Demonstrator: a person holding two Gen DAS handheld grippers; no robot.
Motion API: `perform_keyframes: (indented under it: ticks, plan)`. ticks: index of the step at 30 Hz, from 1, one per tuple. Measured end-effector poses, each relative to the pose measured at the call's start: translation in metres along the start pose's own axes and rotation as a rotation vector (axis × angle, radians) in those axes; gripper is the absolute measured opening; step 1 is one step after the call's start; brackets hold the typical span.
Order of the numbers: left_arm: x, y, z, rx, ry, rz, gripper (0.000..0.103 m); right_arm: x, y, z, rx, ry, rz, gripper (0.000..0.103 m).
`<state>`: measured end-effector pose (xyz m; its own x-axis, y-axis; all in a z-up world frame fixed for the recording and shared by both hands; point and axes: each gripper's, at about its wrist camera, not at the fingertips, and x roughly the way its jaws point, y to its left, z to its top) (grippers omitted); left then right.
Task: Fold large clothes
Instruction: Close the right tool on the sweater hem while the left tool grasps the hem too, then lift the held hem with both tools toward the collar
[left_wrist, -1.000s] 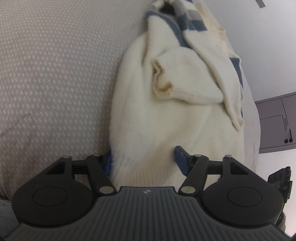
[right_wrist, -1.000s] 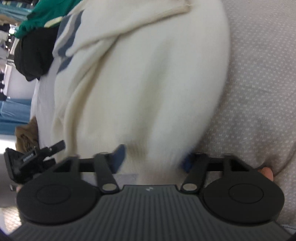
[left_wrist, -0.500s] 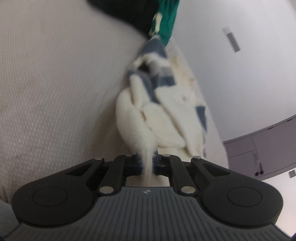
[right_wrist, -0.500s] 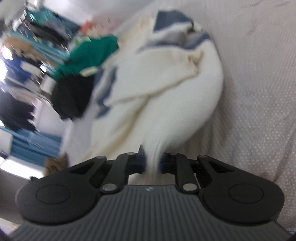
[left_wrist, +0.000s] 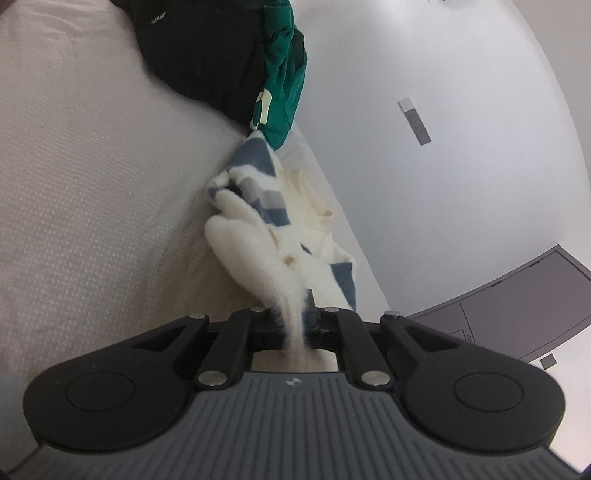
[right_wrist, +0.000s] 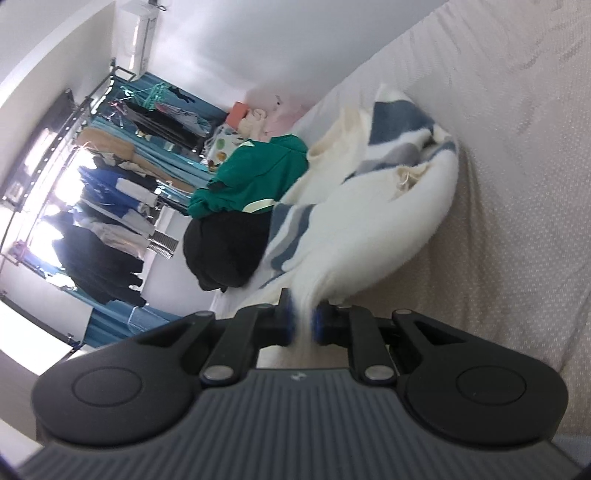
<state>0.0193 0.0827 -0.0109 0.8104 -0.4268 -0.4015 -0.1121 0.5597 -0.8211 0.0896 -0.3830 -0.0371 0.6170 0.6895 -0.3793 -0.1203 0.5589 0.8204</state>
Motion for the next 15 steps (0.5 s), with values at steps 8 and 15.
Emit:
perform_keyframes:
  ticks: [8, 15]
  plan:
    - [-0.053, -0.015, -0.02, 0.0, -0.041, -0.026, 0.007, -0.032, 0.016, -0.017, -0.025, -0.023, 0.061, 0.013]
    - [-0.106, -0.034, -0.047, -0.009, -0.091, -0.074, 0.007, -0.073, 0.032, -0.039, -0.015, -0.077, 0.113, 0.013]
